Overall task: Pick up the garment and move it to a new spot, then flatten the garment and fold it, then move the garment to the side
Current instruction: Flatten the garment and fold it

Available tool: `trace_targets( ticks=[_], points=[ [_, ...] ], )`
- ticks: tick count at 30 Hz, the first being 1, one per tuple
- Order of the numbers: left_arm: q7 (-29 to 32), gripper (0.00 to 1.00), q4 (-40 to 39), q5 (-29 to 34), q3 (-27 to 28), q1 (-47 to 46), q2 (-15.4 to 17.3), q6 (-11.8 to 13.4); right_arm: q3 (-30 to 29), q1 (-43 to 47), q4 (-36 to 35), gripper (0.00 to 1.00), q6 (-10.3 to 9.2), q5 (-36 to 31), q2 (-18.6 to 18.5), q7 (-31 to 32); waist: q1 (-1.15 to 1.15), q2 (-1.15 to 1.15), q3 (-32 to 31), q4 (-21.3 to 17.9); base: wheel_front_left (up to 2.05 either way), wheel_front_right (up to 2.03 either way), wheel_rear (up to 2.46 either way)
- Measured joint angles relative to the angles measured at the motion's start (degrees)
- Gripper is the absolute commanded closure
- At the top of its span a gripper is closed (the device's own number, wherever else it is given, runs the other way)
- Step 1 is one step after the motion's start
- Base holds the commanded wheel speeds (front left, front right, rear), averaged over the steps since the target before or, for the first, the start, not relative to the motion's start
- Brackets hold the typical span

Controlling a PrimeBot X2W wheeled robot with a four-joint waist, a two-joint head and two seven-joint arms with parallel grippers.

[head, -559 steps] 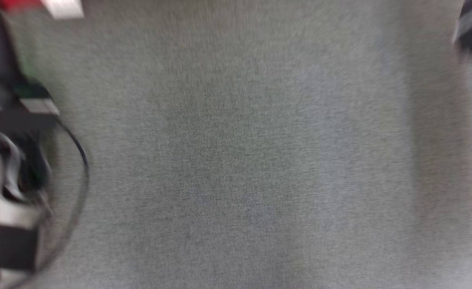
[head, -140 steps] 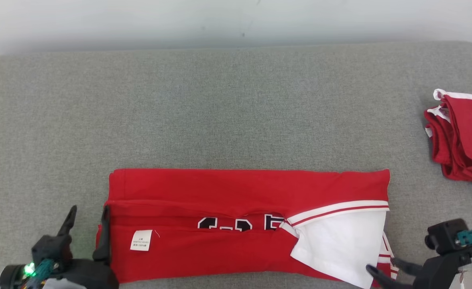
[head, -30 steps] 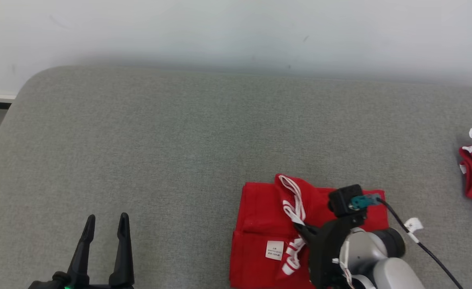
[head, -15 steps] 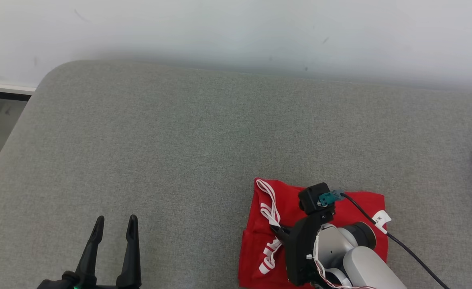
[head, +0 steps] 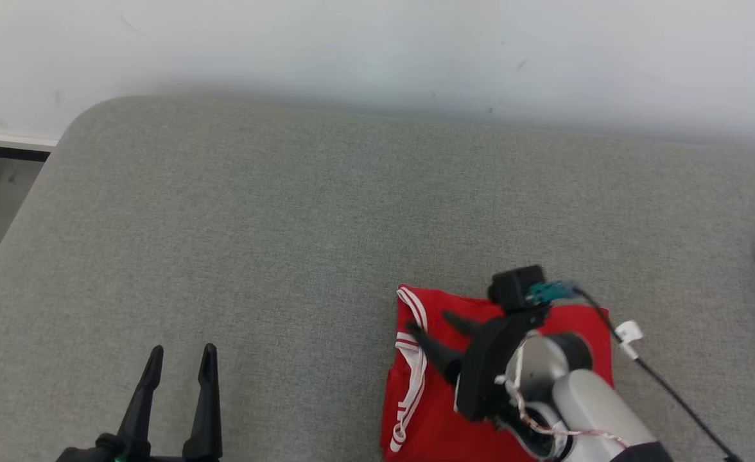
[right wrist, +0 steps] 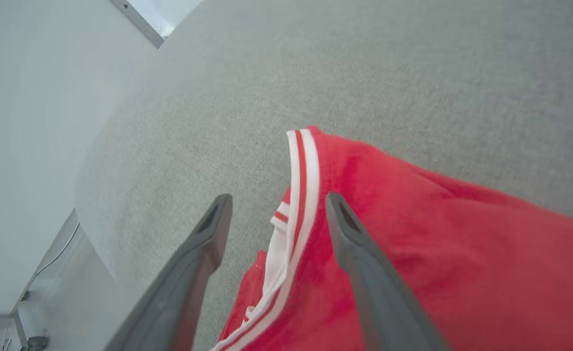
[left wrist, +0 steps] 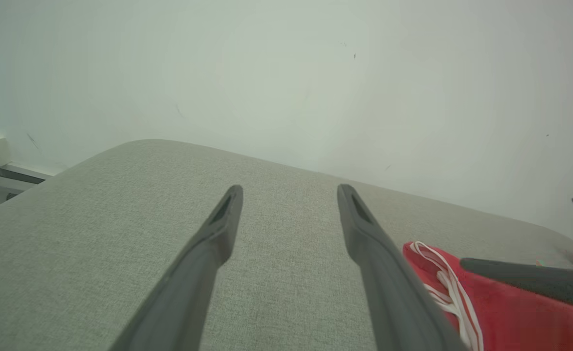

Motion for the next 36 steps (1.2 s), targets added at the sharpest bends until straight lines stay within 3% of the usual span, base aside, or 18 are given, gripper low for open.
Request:
trace_targets(
  ticks=[11, 16, 21, 27, 28, 29, 30, 36],
  points=[
    [0.0, 0.00, -0.9, 0.7, 1.1, 0.2, -0.1, 0.0, -19.0, 4.2, -11.8, 0.00, 0.00, -11.7, -0.1, -0.8, 0.00, 0.00, -0.7, -2.6, 0.00, 0.00, 0.00],
    [0.0, 0.00, -0.9, 0.7, 1.1, 0.3, -0.2, 0.0, -23.2, 10.6, -17.9, 0.00, 0.00, -14.9, -0.1, -0.1, 0.00, 0.00, -1.0, -3.9, 0.00, 0.00, 0.00],
    [0.0, 0.00, -0.7, 0.7, 1.1, 0.3, -0.3, 0.0, -22.7, 15.0, -19.6, 0.00, 0.00, -17.2, -0.1, -0.9, 0.00, 0.00, -1.4, -5.1, 0.00, 0.00, 0.00],
    [0.0, 0.00, -0.7, 0.7, 0.7, 0.2, -0.3, 0.0, -9.8, 14.8, -17.2, 0.00, 0.00, -14.5, 0.0, -1.6, -0.01, 0.00, -1.3, -5.6, 0.00, 0.00, 0.00],
    [0.0, 0.00, -0.7, 0.7, 0.4, 0.1, -0.3, 0.0, -7.9, 14.1, -16.0, 0.51, 0.00, -14.2, 0.0, -1.8, -0.01, 0.00, -1.2, -5.4, 0.00, 0.00, 0.00],
    [0.0, 0.00, -0.7, 0.7, 0.0, 0.0, -0.4, 0.0, -6.4, 13.3, -14.7, 0.63, 0.00, -14.3, 0.0, -1.8, -0.01, 0.00, -1.1, -5.2, 0.00, 0.00, 0.00],
    [0.0, 0.00, -0.6, 0.7, -0.4, -0.2, -0.4, 0.0, -5.2, 12.5, -13.6, 0.99, 0.00, -14.2, 0.0, -1.9, -0.01, 0.00, -1.0, -4.9, 0.00, 0.00, 0.00],
    [0.0, 0.00, 0.2, 0.3, -1.2, -1.0, -0.9, 0.0, -0.2, 7.0, -5.4, 1.00, 0.00, -15.2, 0.0, -2.0, -0.01, 0.00, -0.2, -2.4, 0.00, 0.00, 0.00]
  ],
)
